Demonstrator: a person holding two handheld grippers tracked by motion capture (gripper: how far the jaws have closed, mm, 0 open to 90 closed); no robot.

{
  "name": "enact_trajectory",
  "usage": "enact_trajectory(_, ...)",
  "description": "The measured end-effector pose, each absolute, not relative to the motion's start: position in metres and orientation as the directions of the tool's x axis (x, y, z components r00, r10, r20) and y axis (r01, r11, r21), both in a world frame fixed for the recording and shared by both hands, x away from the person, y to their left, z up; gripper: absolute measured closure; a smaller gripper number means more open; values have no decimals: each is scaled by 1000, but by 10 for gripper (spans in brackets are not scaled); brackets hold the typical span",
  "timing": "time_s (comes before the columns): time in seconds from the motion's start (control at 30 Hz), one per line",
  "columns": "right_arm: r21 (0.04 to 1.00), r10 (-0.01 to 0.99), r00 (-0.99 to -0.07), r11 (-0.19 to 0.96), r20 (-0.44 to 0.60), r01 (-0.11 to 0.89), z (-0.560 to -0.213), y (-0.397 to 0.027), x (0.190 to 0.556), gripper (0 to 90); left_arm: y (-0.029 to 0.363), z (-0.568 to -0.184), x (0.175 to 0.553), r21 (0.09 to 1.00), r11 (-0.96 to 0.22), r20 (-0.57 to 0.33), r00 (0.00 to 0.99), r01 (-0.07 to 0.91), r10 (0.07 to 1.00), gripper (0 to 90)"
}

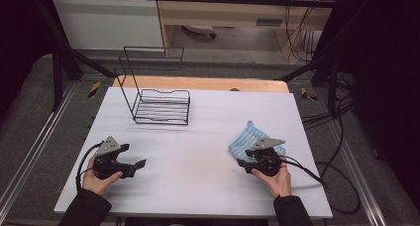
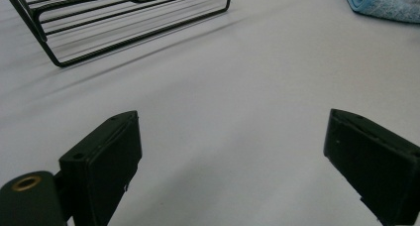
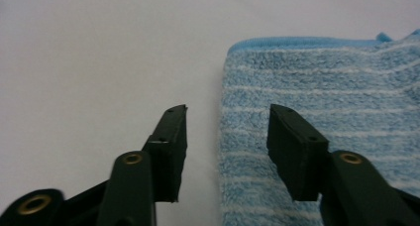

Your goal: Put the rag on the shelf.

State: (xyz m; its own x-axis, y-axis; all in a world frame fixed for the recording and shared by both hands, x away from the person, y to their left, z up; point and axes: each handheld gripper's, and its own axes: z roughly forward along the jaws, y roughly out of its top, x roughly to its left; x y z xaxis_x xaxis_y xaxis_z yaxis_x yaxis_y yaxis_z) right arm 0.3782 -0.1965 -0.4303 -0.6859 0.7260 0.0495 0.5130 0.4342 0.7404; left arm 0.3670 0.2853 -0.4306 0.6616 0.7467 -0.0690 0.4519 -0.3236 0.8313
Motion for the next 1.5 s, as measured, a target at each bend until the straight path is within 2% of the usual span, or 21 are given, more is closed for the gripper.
enact_trajectory(0.2, 701, 729, -685, 500, -22, 509, -439, -186, 382, 640, 286, -431, 367, 831, -325, -66, 660, 452, 748, 80)
enact_trajectory(0.43, 686, 722, -683, 551, -106, 476, -447, -182, 382, 717, 285, -430, 367, 832, -321, -69, 657, 453, 750, 83)
enact_trajectory(0.63, 679, 717, -683, 573, -142, 460, -446, -182, 382, 818, 286, -430, 367, 832, -320, -69, 657, 453, 751, 85)
enact_trajectory(0.83, 703, 736, -670, 528, -99, 476, -438, -185, 381, 854, 286, -430, 367, 833, -317, -70, 656, 453, 752, 87)
enact_trajectory(0.97, 745, 738, -675, 455, -9, 488, -425, -180, 377, 856, 286, -431, 367, 831, -320, -68, 653, 456, 754, 88)
enact_trajectory(1.3, 769, 740, -658, 341, 135, 541, -413, -143, 381, 856, 287, -431, 367, 830, -319, -66, 648, 458, 759, 88)
enact_trajectory(1.5, 758, 737, -655, 329, 166, 563, -415, -116, 389, 856, 287, -430, 368, 830, -318, -65, 645, 458, 761, 88)
